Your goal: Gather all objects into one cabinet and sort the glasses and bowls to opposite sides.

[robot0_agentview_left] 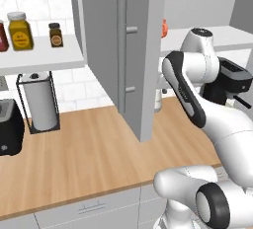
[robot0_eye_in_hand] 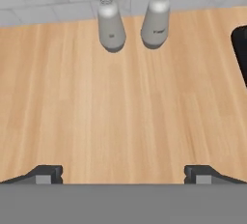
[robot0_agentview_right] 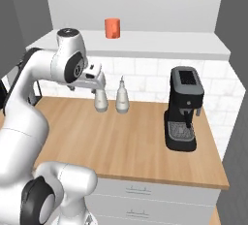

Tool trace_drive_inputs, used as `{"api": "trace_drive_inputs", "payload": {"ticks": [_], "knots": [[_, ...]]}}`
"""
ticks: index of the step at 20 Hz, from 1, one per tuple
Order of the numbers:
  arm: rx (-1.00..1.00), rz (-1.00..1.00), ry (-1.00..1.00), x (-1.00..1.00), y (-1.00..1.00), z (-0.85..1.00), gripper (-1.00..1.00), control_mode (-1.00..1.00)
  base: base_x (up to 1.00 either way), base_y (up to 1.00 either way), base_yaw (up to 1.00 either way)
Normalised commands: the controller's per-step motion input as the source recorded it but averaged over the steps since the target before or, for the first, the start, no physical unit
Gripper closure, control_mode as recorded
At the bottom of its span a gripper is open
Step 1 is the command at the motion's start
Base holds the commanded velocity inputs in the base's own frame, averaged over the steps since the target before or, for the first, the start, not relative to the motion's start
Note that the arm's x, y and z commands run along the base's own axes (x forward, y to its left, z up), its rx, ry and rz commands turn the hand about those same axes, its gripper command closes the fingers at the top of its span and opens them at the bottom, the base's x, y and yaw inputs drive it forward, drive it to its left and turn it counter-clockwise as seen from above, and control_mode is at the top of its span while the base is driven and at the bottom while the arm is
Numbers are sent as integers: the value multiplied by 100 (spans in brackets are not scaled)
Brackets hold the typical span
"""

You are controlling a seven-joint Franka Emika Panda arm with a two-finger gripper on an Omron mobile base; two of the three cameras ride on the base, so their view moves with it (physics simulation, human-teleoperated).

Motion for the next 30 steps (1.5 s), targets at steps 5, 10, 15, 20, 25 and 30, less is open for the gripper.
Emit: {"api": "trace_drive_inputs", "payload": {"ticks": [5, 10, 15, 20, 25, 30], "knots": [[-2, 0, -40, -35, -21, 41, -100, -100, 0, 0, 0], [-1, 0, -38, -7, -29, 54, -100, -100, 0, 0, 0], [-1, 0, -29, 28, 0, 69, -100, -100, 0, 0, 0], [0, 0, -27, 14, 0, 70, -100, -100, 0, 0, 0], [0, 0, -22, 20, -9, 57, -100, -100, 0, 0, 0], [0, 0, -8, 5, -1, 48, -100, -100, 0, 0, 0]]}}
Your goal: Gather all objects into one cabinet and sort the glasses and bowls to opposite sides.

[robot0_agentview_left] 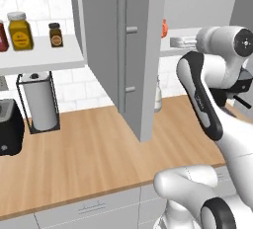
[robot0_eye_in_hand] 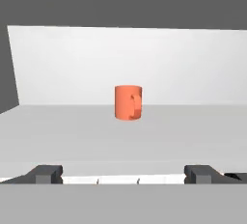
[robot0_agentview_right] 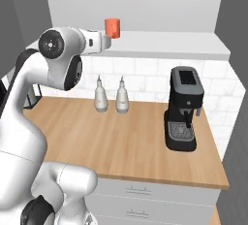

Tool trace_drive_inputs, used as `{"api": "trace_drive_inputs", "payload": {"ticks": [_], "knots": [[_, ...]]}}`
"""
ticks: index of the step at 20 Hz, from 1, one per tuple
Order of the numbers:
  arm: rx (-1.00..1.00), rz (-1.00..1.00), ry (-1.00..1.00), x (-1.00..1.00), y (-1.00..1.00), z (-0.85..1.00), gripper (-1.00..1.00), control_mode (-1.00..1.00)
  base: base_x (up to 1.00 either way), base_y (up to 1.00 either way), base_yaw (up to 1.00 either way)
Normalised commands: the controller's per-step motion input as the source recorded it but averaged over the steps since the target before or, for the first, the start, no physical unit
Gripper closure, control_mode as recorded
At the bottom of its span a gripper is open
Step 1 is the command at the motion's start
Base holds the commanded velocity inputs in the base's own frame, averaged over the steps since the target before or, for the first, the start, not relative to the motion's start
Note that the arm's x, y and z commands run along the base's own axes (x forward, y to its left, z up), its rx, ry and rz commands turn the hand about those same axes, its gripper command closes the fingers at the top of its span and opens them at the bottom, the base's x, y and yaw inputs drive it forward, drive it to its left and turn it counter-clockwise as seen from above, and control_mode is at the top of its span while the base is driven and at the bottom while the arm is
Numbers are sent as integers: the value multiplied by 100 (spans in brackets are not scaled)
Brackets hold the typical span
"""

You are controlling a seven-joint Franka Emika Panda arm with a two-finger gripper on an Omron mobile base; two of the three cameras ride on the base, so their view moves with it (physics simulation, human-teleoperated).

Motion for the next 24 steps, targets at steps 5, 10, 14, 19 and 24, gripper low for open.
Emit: {"api": "trace_drive_inputs", "payload": {"ticks": [5, 10, 14, 19, 24], "knots": [[3, 0, 1, 15, 0, 2, -100, -100, 0, 0, 0], [0, 1, 4, 2, -4, 5, -100, -100, 0, 0, 0], [0, 4, 0, 0, -7, 11, -100, -100, 0, 0, 0], [0, 6, 0, 3, 0, 21, -100, -100, 0, 0, 0], [0, 9, 12, 0, 0, 9, -100, -100, 0, 0, 0]]}}
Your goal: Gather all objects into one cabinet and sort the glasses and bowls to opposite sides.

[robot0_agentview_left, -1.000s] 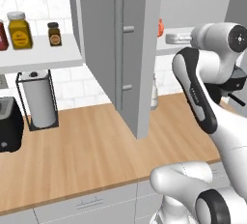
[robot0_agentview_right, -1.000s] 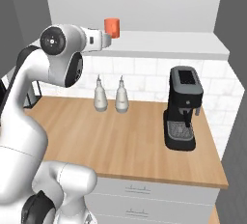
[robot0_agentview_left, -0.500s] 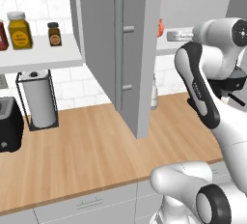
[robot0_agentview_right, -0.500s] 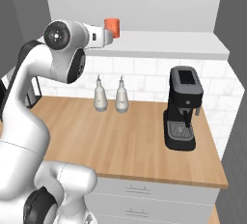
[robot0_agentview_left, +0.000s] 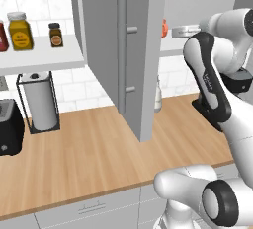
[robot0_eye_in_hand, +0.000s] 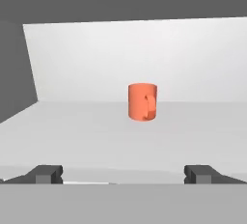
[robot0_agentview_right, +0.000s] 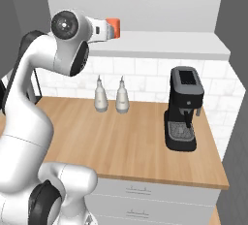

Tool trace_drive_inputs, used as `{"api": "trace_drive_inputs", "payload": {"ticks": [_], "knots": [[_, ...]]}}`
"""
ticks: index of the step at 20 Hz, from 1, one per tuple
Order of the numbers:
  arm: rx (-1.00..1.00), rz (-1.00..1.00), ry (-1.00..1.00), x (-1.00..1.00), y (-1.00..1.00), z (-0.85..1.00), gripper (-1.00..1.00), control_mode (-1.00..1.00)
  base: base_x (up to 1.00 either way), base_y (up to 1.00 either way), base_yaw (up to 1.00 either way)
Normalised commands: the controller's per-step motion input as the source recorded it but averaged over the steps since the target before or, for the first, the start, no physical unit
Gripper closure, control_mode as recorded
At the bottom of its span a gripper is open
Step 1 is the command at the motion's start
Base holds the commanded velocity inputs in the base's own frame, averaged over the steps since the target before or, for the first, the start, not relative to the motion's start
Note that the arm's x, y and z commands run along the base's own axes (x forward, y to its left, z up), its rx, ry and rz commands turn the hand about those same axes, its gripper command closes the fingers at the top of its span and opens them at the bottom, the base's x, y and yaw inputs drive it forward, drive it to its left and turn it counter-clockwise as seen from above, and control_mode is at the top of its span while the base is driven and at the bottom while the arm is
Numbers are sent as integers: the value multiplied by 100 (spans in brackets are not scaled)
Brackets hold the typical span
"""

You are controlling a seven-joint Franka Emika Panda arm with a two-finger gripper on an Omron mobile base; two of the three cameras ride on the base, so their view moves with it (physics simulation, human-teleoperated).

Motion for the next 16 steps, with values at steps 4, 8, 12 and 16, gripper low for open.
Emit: {"api": "trace_drive_inputs", "payload": {"ticks": [4, 8, 12, 16], "knots": [[0, 6, 18, 0, 0, 0, -100, -100, 0, 0, 0], [0, 1, 1, 0, 0, -5, -100, -100, 0, 0, 0], [-3, 0, -1, 0, 22, -4, -100, -100, 0, 0, 0], [-12, 0, -1, 0, 29, -43, -100, -100, 0, 0, 0]]}}
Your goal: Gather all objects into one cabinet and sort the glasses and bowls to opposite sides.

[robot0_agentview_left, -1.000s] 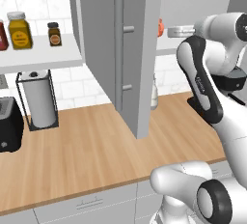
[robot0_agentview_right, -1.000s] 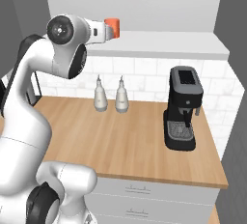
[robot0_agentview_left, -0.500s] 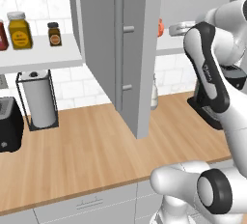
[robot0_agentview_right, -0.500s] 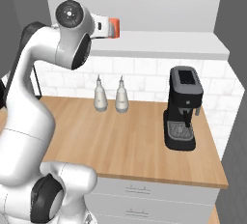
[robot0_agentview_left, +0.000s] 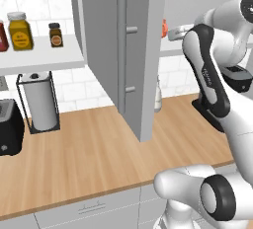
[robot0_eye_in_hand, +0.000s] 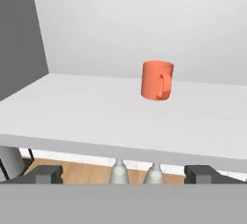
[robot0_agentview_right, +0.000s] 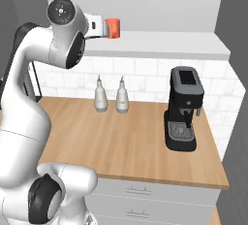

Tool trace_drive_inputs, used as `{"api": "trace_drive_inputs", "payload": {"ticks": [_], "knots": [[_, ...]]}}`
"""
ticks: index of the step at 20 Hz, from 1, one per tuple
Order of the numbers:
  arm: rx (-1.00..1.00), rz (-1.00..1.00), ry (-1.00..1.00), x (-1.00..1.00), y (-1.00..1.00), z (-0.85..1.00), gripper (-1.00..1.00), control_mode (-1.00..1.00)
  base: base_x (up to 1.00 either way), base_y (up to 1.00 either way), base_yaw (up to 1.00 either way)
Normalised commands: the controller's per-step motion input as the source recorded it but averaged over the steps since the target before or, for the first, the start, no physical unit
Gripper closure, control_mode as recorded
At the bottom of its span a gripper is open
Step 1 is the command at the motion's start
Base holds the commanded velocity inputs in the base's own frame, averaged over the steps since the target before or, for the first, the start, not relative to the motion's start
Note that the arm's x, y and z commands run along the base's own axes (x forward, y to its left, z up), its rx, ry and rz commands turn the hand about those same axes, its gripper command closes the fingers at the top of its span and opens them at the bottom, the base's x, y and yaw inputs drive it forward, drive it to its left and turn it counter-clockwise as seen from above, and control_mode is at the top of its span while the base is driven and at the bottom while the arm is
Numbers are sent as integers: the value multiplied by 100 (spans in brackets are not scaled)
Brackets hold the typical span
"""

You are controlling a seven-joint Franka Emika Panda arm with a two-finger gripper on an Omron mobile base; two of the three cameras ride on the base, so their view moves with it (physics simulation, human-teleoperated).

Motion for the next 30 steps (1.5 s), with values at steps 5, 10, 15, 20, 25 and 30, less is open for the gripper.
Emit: {"api": "trace_drive_inputs", "payload": {"ticks": [5, 10, 15, 20, 25, 30], "knots": [[-7, 0, -1, 9, 2, -33, -100, -100, 0, 0, 0], [0, 0, 0, 56, -5, -3, -100, -100, 0, 0, 0], [1, 0, 2, 74, -18, 3, -100, -100, 0, 0, 0], [3, 0, 9, 43, -19, 11, -100, -100, 0, 0, 0], [4, 0, 9, 41, -1, 0, -100, -100, 0, 0, 0], [1, 0, 6, 54, 0, -5, -100, -100, 0, 0, 0]]}}
